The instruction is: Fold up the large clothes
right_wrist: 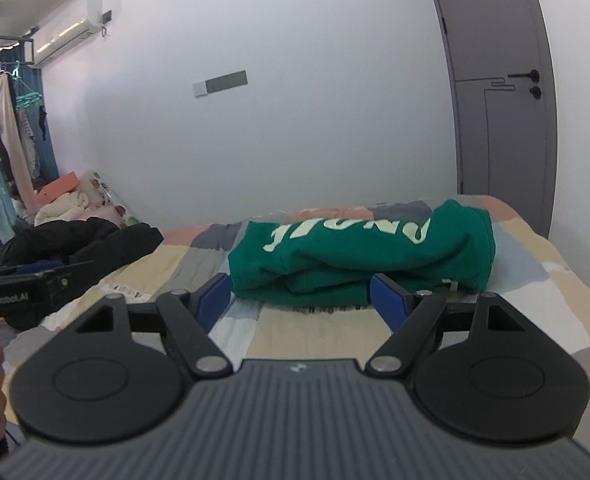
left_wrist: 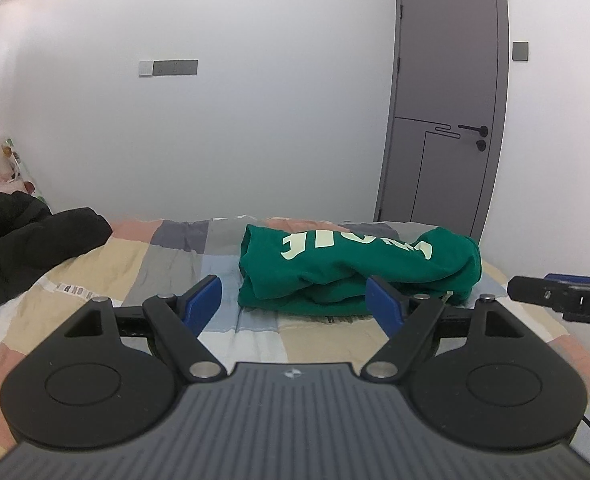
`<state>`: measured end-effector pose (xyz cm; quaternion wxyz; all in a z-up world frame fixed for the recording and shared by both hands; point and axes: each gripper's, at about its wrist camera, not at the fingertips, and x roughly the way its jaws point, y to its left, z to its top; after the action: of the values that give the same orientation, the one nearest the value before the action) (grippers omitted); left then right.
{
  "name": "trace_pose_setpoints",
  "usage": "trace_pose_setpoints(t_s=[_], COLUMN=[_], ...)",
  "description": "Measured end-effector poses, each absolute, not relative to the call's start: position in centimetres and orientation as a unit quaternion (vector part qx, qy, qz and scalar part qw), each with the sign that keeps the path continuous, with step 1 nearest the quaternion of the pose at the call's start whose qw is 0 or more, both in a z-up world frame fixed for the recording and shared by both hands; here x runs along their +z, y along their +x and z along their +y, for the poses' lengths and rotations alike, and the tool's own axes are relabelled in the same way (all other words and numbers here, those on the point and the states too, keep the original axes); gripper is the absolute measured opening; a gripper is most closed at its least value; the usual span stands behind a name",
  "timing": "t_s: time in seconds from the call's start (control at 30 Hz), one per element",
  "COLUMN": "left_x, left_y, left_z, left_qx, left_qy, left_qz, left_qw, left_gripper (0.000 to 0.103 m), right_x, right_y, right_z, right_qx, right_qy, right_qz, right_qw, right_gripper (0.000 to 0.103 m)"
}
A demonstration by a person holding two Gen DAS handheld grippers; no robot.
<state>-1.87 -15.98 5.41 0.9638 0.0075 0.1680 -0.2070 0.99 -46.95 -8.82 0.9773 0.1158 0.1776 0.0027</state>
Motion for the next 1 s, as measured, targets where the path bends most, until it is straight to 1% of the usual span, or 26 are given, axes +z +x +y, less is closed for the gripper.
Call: trace_pose_setpoints(t_s=[0.9,1.0], left_x=[4.7,4.6], left_y=[-1.7,-1.5], left_z=[-16.8,-16.7], left_qx=[-0.198,-0.199], left_qy=[0.015,0.012], left_qz=[0.171,0.175], left_qw=[0.965,0.964], left_gripper=[0.084,0.087], right_x=[-9.6,-9.7], right_y=[-0.3,-0.3], right_z=[-47.9,-47.9], right_qx=[-0.017,-0.018], right_qy=[0.115,0.112], right_qz=[0.202,0.203], right_qw=[0.972,0.973], right_gripper=[0.079,0.079])
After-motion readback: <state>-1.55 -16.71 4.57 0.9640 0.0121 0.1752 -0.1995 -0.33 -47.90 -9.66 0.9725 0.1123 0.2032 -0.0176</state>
